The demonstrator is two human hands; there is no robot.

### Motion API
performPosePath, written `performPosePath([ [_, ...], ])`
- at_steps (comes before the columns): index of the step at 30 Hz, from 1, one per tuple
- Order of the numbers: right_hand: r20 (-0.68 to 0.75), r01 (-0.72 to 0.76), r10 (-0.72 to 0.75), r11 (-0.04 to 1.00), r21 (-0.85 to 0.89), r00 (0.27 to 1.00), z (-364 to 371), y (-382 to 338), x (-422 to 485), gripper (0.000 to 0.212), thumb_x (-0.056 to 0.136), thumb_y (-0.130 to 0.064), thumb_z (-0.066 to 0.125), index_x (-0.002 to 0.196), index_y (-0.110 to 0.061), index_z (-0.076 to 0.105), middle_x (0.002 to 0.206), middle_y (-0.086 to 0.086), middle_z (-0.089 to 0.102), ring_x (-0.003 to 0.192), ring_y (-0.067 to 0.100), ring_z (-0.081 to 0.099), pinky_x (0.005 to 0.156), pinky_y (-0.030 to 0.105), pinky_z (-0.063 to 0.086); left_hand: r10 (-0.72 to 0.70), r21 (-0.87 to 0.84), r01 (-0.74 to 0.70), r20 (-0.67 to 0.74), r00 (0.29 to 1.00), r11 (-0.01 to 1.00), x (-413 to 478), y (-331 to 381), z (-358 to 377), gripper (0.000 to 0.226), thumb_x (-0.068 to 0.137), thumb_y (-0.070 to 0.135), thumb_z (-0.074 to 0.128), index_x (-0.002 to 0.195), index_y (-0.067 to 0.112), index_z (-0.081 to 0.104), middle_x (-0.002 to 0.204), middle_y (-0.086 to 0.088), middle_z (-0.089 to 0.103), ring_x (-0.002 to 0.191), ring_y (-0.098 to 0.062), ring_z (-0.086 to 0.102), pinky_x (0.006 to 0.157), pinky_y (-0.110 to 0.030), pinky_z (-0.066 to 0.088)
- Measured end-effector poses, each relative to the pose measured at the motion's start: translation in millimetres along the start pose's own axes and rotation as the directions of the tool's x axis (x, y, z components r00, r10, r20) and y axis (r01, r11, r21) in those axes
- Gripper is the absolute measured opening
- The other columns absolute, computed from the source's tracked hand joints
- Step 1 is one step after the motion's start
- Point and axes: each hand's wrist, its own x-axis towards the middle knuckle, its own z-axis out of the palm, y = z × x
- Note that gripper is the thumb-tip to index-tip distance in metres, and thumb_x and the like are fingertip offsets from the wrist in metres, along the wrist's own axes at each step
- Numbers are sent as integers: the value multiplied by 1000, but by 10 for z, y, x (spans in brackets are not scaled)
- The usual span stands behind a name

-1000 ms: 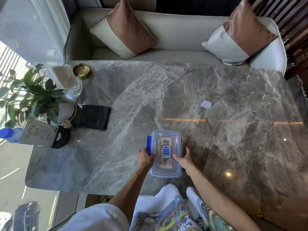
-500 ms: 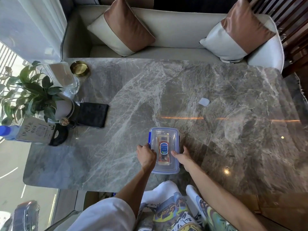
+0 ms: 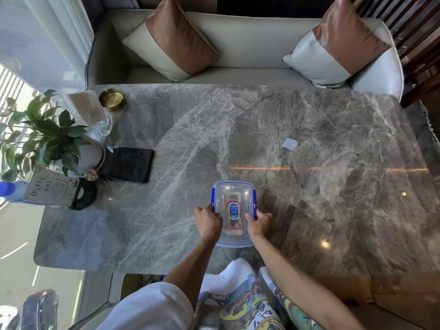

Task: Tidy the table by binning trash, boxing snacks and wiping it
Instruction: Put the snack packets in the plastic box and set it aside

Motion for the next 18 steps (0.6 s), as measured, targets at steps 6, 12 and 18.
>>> performPosePath([
  [6,99,90,-74,982,-164,992,-116,-25,27,31,89,-26,64,108,-2,70,121,19,57,102,35,62,94,41,51,20,-73,-16,52,998,997,-38,-58,-16,37,88,12,51,124,9,61,116,-21,48,112,-36,48,100,-37,42],
  [12,293,262,-171,915,-307,941,-291,-402,240,74,92,-37,58,152,-10,23,159,11,26,146,28,27,118,44,28,-428,-535,627,459,778,566,-409,-243,-26,72,87,41,67,141,3,38,133,-18,52,124,-39,50,100,-43,49],
  [18,584,590,-286,680,-436,760,-44,-1055,425,61,98,-34,48,152,-19,25,159,6,27,146,24,28,118,44,27,-282,-570,772,720,634,281,-551,-251,-111,15,94,16,57,97,2,52,86,-17,58,72,-27,60,55,-31,52],
])
